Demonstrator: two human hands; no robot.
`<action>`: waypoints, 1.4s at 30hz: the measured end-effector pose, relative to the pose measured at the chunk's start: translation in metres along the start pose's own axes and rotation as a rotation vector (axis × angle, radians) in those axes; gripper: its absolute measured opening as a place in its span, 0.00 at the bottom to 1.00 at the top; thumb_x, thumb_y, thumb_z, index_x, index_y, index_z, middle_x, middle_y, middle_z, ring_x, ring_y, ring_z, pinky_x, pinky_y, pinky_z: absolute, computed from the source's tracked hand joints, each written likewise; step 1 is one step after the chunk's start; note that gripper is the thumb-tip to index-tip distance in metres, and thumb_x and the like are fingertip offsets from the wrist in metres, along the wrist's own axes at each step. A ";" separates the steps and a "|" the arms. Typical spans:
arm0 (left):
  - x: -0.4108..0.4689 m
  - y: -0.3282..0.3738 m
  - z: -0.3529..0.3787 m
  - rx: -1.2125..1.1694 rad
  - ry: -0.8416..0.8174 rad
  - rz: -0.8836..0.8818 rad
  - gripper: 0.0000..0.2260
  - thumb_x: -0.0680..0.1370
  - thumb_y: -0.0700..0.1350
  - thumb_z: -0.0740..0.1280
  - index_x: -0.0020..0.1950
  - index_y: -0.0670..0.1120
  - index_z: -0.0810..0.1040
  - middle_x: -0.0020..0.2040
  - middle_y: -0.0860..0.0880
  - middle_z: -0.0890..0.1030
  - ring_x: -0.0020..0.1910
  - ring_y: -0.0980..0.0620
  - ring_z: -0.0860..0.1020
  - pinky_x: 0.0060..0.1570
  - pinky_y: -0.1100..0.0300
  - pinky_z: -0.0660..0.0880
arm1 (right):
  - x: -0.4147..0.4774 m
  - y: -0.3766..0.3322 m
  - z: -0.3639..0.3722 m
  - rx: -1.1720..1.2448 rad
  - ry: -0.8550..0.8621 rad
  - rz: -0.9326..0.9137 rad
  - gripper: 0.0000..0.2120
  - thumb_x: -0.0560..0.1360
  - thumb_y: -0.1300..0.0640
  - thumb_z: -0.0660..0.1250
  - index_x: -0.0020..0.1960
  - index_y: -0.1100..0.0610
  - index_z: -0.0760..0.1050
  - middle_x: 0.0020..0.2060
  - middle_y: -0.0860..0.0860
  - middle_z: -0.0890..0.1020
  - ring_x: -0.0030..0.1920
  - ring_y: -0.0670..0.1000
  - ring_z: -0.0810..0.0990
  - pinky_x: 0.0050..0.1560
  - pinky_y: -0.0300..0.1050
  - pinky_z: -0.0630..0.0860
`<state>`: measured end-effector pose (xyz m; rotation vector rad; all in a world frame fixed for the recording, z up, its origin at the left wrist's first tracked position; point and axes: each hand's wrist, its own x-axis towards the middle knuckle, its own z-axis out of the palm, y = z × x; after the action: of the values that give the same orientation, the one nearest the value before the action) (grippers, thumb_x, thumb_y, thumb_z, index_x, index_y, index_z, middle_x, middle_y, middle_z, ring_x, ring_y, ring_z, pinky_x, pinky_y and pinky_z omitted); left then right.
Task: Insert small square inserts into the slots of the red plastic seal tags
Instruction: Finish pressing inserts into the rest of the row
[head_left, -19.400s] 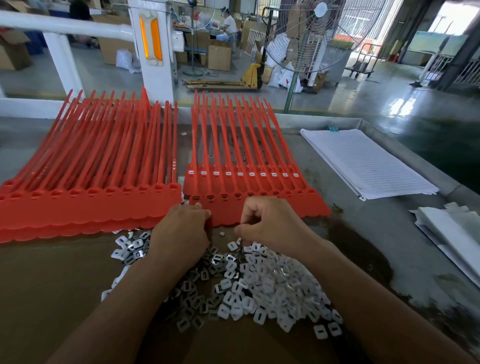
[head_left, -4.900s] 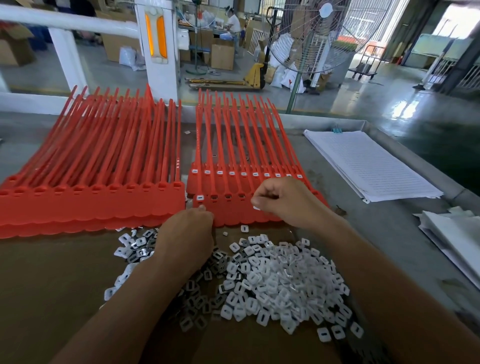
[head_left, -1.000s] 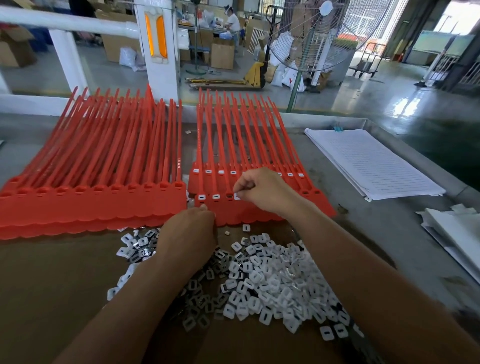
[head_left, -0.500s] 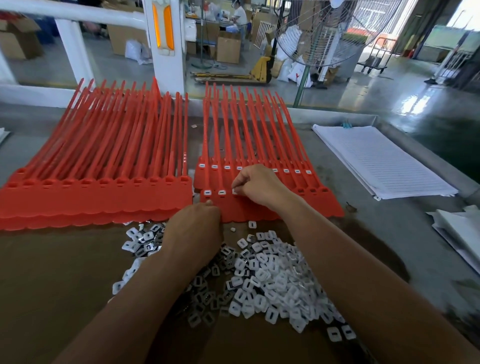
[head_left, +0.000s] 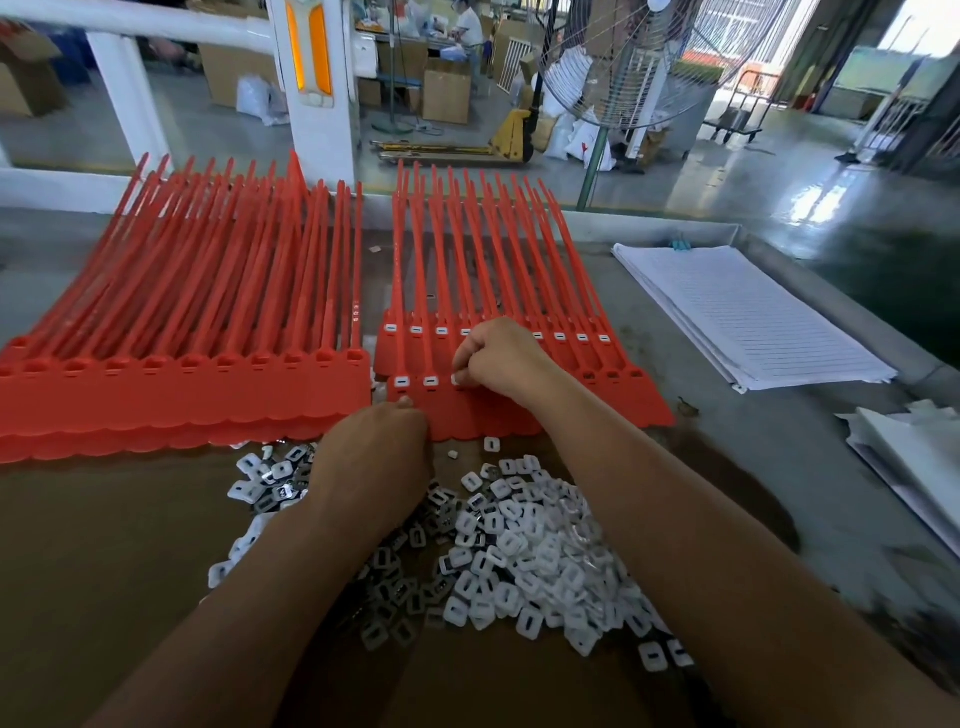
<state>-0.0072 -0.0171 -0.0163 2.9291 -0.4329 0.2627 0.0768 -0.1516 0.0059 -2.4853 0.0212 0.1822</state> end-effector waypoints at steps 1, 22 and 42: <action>0.000 0.000 0.000 0.000 0.000 0.002 0.14 0.77 0.42 0.55 0.57 0.48 0.76 0.57 0.51 0.78 0.51 0.51 0.77 0.47 0.60 0.73 | 0.001 -0.002 -0.001 -0.019 -0.013 0.020 0.04 0.68 0.61 0.73 0.39 0.53 0.79 0.50 0.52 0.81 0.55 0.51 0.76 0.56 0.44 0.72; -0.001 0.002 -0.005 -0.021 -0.015 -0.018 0.14 0.77 0.41 0.55 0.58 0.49 0.76 0.58 0.51 0.77 0.53 0.52 0.77 0.46 0.61 0.72 | -0.015 0.008 -0.019 0.117 -0.127 -0.074 0.06 0.73 0.62 0.67 0.41 0.52 0.76 0.37 0.44 0.78 0.40 0.42 0.76 0.39 0.35 0.70; -0.001 0.003 -0.006 -0.051 -0.065 -0.074 0.16 0.76 0.38 0.54 0.60 0.47 0.75 0.62 0.50 0.75 0.58 0.50 0.74 0.54 0.58 0.72 | -0.100 0.090 -0.071 -0.066 -0.174 -0.074 0.12 0.66 0.62 0.75 0.35 0.46 0.79 0.34 0.45 0.82 0.36 0.40 0.78 0.45 0.39 0.75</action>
<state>-0.0096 -0.0184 -0.0105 2.9030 -0.3342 0.1450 -0.0186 -0.2691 0.0210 -2.5220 -0.1518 0.3721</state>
